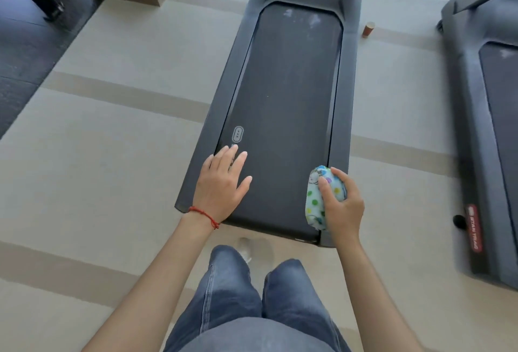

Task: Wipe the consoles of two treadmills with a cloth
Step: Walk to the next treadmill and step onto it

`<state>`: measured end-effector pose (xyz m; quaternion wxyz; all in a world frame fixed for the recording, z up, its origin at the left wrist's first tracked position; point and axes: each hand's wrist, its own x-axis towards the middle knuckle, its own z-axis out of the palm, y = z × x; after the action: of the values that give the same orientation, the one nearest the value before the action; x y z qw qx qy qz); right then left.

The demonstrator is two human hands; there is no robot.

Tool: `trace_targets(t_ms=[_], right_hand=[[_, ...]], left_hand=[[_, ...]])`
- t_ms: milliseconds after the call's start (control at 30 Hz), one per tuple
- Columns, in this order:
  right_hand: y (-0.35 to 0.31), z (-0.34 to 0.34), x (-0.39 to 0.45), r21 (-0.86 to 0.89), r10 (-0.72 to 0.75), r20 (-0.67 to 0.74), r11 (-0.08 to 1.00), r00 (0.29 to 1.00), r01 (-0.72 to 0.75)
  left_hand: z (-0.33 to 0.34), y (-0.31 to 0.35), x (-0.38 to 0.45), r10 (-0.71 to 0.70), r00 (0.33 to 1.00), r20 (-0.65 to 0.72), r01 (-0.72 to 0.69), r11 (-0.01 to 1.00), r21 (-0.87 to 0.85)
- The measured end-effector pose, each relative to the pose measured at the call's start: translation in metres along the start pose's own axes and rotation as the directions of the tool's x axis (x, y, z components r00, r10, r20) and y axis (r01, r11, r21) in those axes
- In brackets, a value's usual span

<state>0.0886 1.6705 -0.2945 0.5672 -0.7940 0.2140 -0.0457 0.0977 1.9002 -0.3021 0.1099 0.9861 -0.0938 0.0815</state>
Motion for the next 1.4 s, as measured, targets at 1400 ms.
trace_targets(t_ms=[1400], right_hand=[[-0.298,-0.016,0.440,0.057,-0.023,-0.041,0.998,0.999,0.025]], left_hand=[[-0.095,0.055,0.534,0.103,0.989,-0.109,-0.105,0.994,-0.010]])
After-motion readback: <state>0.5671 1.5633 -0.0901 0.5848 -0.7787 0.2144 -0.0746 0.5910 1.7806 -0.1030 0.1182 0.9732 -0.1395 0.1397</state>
